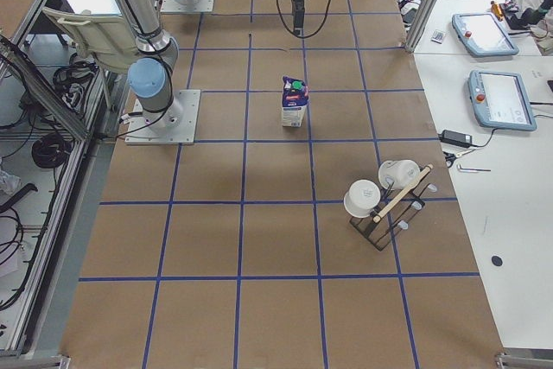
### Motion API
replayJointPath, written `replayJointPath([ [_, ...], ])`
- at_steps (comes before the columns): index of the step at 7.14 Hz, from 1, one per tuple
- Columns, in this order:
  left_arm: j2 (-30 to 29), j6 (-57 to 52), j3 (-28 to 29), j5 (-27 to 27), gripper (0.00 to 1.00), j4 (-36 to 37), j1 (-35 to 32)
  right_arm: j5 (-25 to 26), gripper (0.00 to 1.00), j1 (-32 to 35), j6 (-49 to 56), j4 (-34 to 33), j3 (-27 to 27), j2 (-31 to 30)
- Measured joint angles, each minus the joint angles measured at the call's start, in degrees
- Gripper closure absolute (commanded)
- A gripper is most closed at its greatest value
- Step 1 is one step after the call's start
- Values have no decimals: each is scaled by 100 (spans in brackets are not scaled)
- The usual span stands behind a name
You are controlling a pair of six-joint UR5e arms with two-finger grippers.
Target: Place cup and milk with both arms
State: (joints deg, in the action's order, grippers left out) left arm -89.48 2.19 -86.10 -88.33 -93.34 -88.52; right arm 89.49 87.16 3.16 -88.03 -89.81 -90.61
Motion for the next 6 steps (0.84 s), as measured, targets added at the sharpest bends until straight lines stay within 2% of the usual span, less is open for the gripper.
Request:
replayJointPath([
  [6, -14, 0, -12, -9, 0, 4, 10, 70, 0, -11, 55, 45, -1, -8],
])
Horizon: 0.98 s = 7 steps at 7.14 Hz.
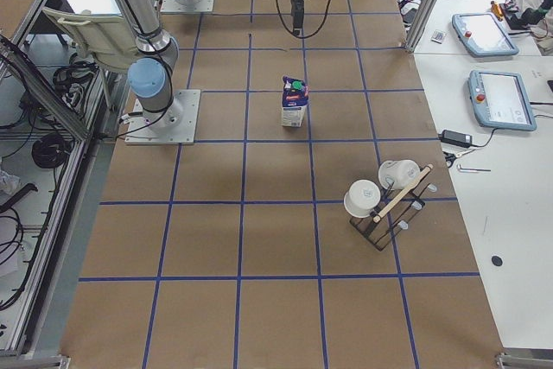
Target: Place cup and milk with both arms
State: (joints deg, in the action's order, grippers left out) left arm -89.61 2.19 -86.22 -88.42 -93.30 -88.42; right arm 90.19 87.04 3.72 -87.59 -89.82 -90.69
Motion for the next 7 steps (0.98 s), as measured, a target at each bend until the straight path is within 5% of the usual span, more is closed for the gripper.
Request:
replayJointPath([
  [7, -4, -2, -7, 6, 0, -4, 0, 0, 0, -11, 80, -88, -8, 54],
])
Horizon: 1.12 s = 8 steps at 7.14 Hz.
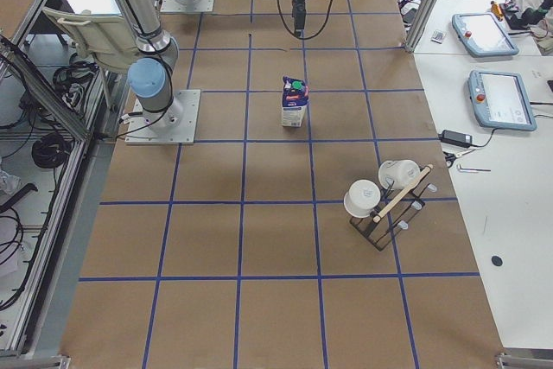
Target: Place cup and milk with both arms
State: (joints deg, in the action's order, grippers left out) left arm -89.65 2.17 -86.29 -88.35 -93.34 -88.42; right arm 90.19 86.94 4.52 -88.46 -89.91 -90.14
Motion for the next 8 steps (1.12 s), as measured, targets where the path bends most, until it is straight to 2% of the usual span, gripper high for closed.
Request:
replayJointPath([
  [8, 48, -19, -60, -40, 0, -146, 11, 180, 0, -21, -49, 38, -57, 44],
])
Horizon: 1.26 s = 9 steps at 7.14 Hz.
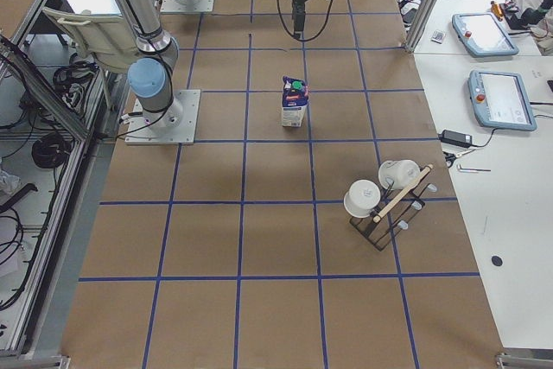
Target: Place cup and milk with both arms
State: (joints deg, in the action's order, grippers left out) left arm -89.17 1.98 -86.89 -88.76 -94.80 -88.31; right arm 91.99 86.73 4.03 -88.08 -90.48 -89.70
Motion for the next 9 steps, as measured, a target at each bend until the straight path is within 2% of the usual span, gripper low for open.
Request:
replayJointPath([
  [4, 351, -63, -703, -136, 0, -60, 41, 270, 0, -608, 37, -99, -81, 223],
  [6, 614, -191, -1265, -269, 0, -42, 80, 278, 0, -764, 30, -521, -163, 380],
  [9, 695, -822, -2300, -429, 0, 455, 588, 216, 0, -1109, 350, -908, -885, 445],
])
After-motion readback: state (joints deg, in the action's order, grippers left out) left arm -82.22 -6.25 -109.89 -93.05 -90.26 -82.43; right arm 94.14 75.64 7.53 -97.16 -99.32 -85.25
